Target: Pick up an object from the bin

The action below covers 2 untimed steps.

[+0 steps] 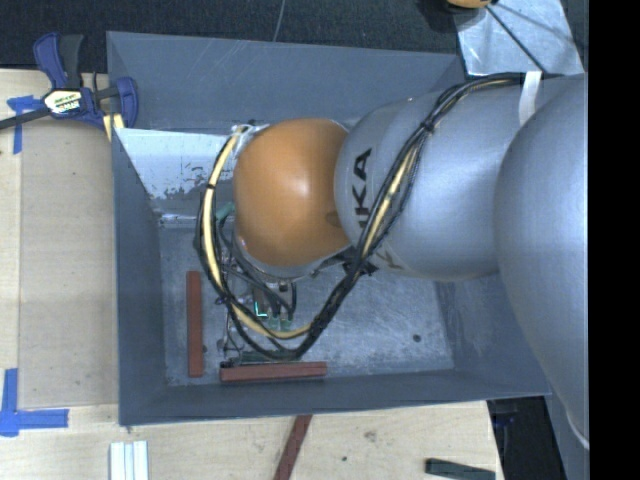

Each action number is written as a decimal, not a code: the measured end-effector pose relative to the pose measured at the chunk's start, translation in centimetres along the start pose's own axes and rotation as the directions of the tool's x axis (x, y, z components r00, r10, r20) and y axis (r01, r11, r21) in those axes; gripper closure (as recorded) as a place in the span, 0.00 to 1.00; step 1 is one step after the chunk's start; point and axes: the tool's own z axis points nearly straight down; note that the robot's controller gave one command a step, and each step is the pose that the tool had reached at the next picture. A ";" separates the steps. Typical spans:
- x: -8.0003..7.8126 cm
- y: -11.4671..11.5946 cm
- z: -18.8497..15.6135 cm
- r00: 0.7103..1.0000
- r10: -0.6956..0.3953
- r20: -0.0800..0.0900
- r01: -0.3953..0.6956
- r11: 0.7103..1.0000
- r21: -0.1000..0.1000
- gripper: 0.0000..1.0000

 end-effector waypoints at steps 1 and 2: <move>-0.2 -0.1 -0.4 1.000 0.003 0.008 -0.003 1.000 -0.002 0.00; 1.1 -2.7 3.6 1.000 -0.029 0.011 0.029 1.000 -0.002 0.00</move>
Offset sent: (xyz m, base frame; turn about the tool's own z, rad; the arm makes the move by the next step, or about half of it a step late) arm -0.0164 -0.0366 -0.0502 -0.0357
